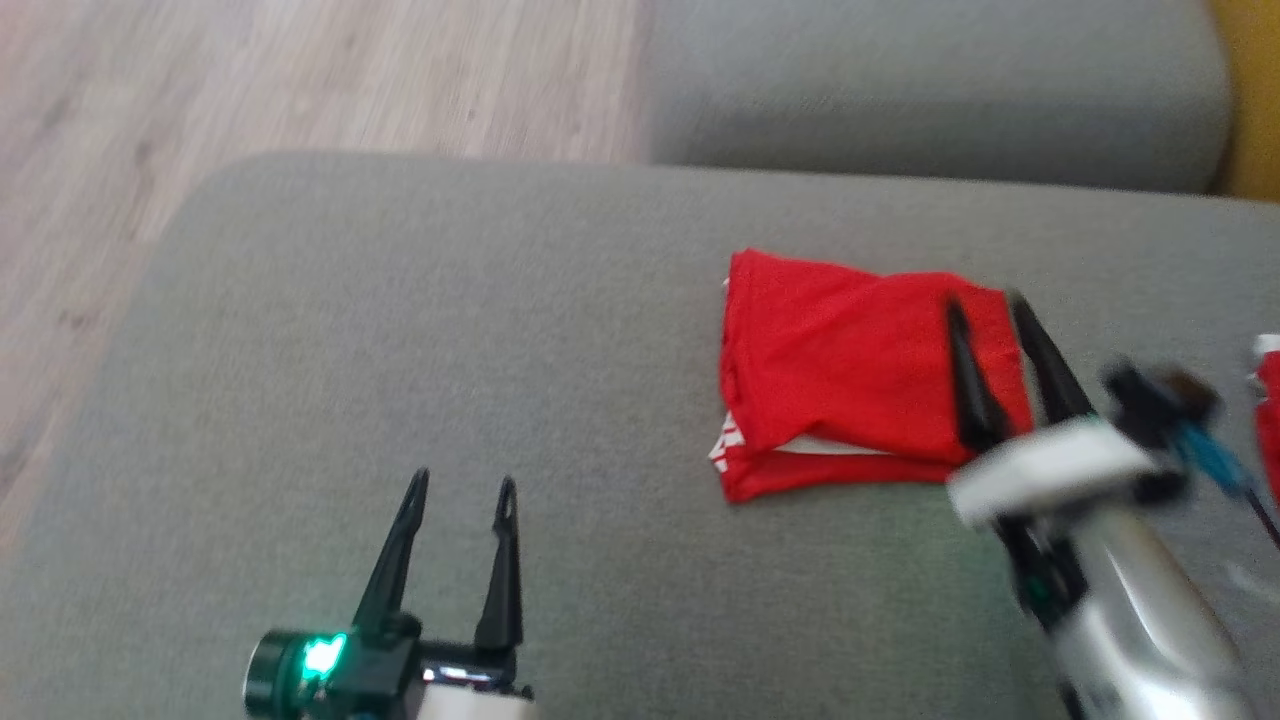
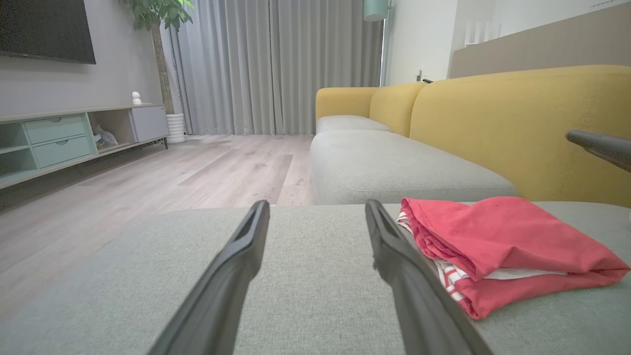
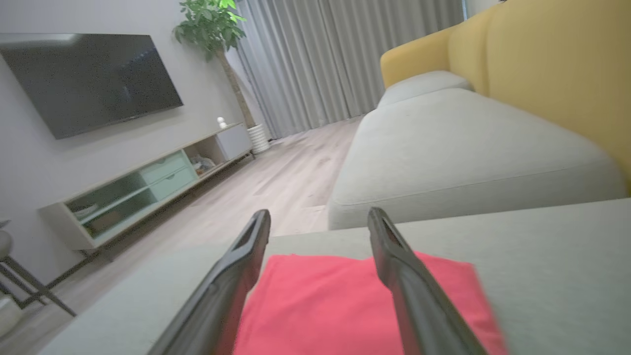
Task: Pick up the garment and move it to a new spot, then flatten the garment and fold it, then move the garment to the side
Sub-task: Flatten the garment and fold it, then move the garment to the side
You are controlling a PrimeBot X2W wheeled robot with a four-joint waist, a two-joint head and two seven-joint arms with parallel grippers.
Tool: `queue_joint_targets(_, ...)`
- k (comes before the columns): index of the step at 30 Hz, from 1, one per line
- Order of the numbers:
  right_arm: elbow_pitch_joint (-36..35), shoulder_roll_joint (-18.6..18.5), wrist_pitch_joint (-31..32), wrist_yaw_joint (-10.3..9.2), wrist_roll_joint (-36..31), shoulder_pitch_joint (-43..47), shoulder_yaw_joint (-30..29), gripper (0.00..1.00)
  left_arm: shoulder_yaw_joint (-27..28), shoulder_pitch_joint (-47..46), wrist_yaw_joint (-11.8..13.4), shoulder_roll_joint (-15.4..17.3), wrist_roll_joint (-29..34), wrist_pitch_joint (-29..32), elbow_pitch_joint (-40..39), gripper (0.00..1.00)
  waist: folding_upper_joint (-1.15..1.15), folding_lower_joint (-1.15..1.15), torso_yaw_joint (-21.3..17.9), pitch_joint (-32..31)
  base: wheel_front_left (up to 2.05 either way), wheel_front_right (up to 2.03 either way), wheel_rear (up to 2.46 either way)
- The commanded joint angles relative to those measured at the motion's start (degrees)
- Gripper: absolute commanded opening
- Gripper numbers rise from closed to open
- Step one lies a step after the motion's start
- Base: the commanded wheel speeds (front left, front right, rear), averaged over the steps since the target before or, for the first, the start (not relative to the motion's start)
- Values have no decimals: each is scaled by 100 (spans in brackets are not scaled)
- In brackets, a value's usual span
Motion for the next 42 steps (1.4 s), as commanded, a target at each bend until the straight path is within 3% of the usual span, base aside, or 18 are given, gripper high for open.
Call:
queue_joint_targets(1,-261,-147,-68,-4,-138,222,-39,100,254,-86,-22,-39,-54,-55,-146,100,0,1,-188,-262,0,0,0)
queue_joint_targets(4,-725,-385,-75,-4,-661,767,-250,100,337,-27,-44,-42,-105,-55,-93,100,0,1,-301,-376,0,0,0)
queue_joint_targets(10,-1582,-383,-77,-4,-1308,1889,-428,100,473,110,-98,-43,-88,-55,93,100,0,1,-471,-591,0,0,0)
queue_joint_targets(16,-1877,-97,-78,-4,-1660,2651,-441,100,597,343,-90,-34,-6,-55,284,100,0,1,-551,-825,0,0,0)
queue_joint_targets(42,-1891,50,-78,-4,-1825,2832,-304,100,793,613,-172,-60,101,-55,472,100,0,1,-699,-1058,0,0,0)
